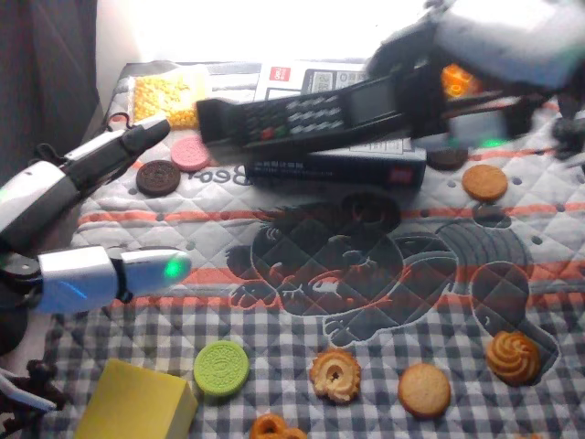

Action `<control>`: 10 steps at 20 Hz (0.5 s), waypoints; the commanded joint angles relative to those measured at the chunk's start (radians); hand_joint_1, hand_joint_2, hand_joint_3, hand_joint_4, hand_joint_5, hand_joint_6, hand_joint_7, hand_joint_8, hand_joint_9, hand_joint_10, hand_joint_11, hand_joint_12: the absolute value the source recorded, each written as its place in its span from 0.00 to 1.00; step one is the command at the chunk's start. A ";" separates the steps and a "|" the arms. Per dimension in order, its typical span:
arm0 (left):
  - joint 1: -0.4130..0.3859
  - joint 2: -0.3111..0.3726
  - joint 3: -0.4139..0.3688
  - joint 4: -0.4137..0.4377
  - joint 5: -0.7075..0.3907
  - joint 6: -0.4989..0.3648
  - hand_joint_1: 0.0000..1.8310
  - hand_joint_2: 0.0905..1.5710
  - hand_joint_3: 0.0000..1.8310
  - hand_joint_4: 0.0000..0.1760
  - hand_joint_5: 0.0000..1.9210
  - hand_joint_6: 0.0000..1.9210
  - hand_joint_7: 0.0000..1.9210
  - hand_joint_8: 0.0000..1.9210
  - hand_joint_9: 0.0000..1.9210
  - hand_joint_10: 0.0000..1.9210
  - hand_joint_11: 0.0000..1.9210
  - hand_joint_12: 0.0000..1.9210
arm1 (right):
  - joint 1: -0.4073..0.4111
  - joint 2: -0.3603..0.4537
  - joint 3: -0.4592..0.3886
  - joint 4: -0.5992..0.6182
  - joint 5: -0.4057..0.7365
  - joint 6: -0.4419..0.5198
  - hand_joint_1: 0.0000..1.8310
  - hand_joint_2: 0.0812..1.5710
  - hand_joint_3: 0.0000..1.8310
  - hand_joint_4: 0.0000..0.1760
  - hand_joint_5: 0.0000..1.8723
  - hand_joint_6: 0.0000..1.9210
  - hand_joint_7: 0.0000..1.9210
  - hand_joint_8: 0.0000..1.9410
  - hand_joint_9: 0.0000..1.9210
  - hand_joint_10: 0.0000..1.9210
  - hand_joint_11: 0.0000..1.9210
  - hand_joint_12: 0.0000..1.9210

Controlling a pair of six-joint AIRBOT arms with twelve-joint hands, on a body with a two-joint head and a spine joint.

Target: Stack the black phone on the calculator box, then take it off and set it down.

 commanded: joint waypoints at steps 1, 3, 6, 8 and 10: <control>-0.001 0.019 0.004 0.025 -0.152 -0.042 0.47 0.56 0.00 0.46 0.08 0.00 0.06 0.00 0.07 0.00 0.00 0.17 | -0.019 0.035 -0.014 0.027 0.235 0.046 0.68 0.67 0.00 0.00 0.56 0.39 0.58 0.47 0.53 0.49 0.40 0.71; 0.015 0.044 0.002 0.043 -0.179 -0.100 0.43 0.58 0.00 0.37 0.08 0.00 0.07 0.00 0.07 0.00 0.00 0.19 | -0.083 0.081 -0.040 0.028 0.331 0.119 0.69 0.66 0.00 0.00 0.56 0.41 0.61 0.39 0.60 0.41 0.47 0.68; 0.035 0.081 -0.013 0.051 -0.220 -0.134 0.40 0.55 0.00 0.42 0.07 0.00 0.07 0.00 0.07 0.00 0.00 0.18 | -0.158 0.152 -0.109 0.030 0.410 0.132 0.69 0.65 0.00 0.00 0.58 0.40 0.64 0.30 0.57 0.53 0.50 0.70; 0.041 0.095 -0.018 0.059 -0.242 -0.153 0.39 0.53 0.00 0.56 0.08 0.00 0.06 0.00 0.05 0.00 0.00 0.13 | -0.212 0.186 -0.156 0.031 0.453 0.132 0.76 0.65 0.00 0.00 0.55 0.39 0.64 0.28 0.56 0.52 0.41 0.43; 0.048 0.099 -0.009 0.082 -0.268 -0.227 0.47 0.51 0.00 0.33 0.08 0.00 0.05 0.00 0.01 0.00 0.00 0.02 | -0.263 0.205 -0.185 0.041 0.484 0.132 0.76 0.66 0.00 0.00 0.55 0.41 0.63 0.36 0.49 0.54 0.23 0.46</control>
